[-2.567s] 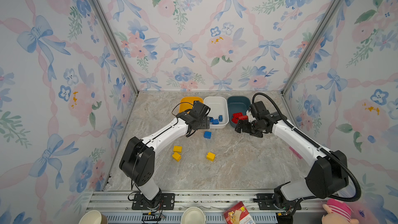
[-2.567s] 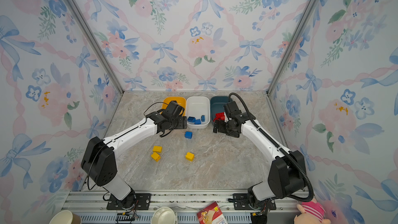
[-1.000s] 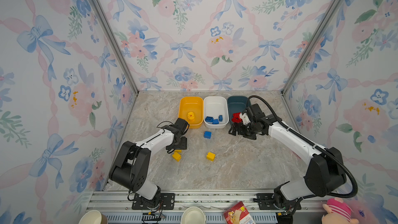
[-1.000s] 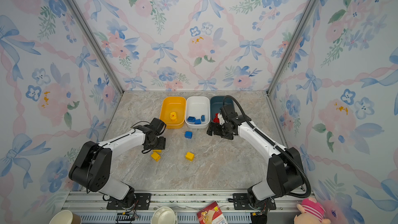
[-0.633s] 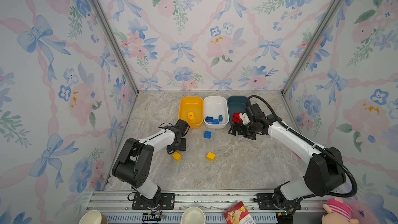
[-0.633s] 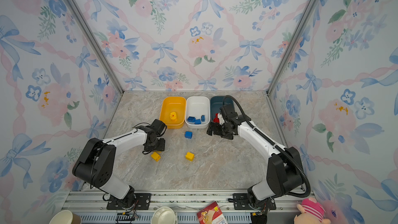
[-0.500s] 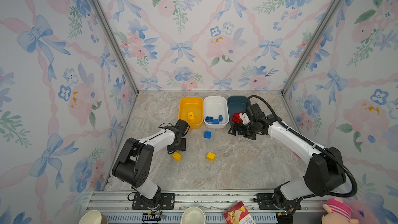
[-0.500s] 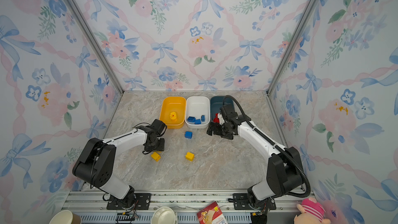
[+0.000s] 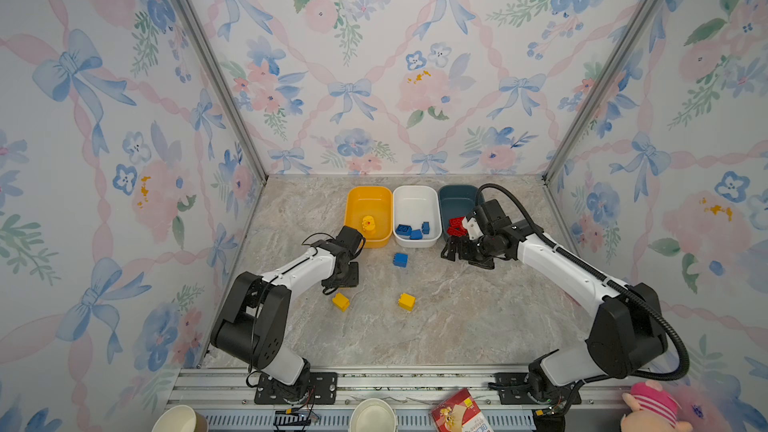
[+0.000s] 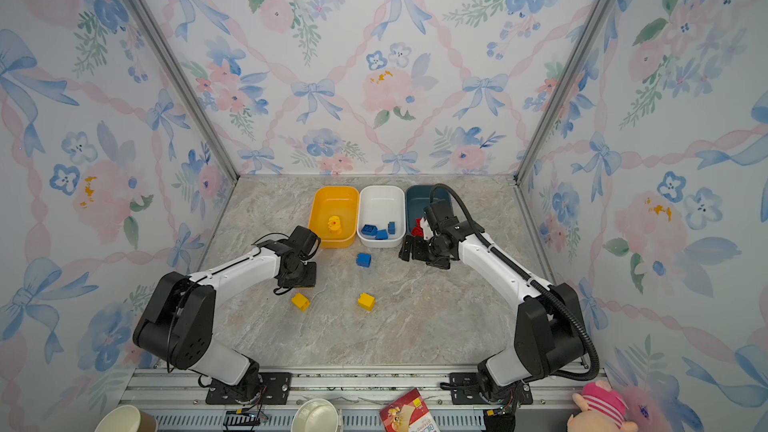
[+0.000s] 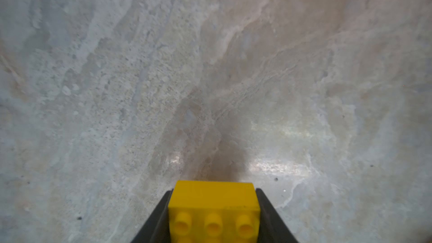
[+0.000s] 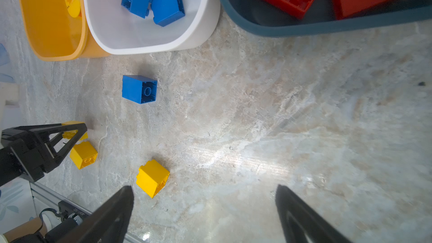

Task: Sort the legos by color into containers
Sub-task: 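Carry the yellow brick into the yellow bin and open the left gripper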

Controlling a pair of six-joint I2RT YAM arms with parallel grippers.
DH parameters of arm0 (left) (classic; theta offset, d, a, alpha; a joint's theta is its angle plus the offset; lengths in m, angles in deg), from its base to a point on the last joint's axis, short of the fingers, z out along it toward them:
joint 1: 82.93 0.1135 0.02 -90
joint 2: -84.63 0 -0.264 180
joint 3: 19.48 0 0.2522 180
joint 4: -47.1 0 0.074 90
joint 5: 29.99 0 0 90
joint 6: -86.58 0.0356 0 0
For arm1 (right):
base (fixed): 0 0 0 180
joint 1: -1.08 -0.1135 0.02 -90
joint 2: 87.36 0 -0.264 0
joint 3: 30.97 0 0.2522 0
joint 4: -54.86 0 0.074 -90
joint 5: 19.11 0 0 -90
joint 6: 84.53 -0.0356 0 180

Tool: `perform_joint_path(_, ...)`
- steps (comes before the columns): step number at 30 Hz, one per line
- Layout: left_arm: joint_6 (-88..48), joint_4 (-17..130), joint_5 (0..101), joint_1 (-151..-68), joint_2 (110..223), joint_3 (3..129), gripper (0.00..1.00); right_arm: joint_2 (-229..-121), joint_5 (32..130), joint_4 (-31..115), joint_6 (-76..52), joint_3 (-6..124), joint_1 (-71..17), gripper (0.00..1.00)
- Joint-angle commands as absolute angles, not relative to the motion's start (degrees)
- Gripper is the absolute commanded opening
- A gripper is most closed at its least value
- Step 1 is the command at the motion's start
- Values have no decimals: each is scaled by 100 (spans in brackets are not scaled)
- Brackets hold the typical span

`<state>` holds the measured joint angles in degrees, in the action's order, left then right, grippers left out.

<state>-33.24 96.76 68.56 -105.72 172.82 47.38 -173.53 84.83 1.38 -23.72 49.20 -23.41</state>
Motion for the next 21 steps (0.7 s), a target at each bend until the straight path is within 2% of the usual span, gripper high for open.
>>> perform_joint_path(1, -3445, 9724, 6997, -10523, 17069, 5131, 44, -17324, 8448, 129, -2428, 4996, -2389, 97)
perform_joint_path(8, -3269, 9707, 7164, -10524, 17271, 6069, 43, -17244, 8432, 129, -2482, 4980, -2388, 97)
perform_joint_path(21, -2771, 9699, 7230, -10477, 19122, 8071, 42, -17269, 8421, 58, -2472, 5113, -2432, 97)
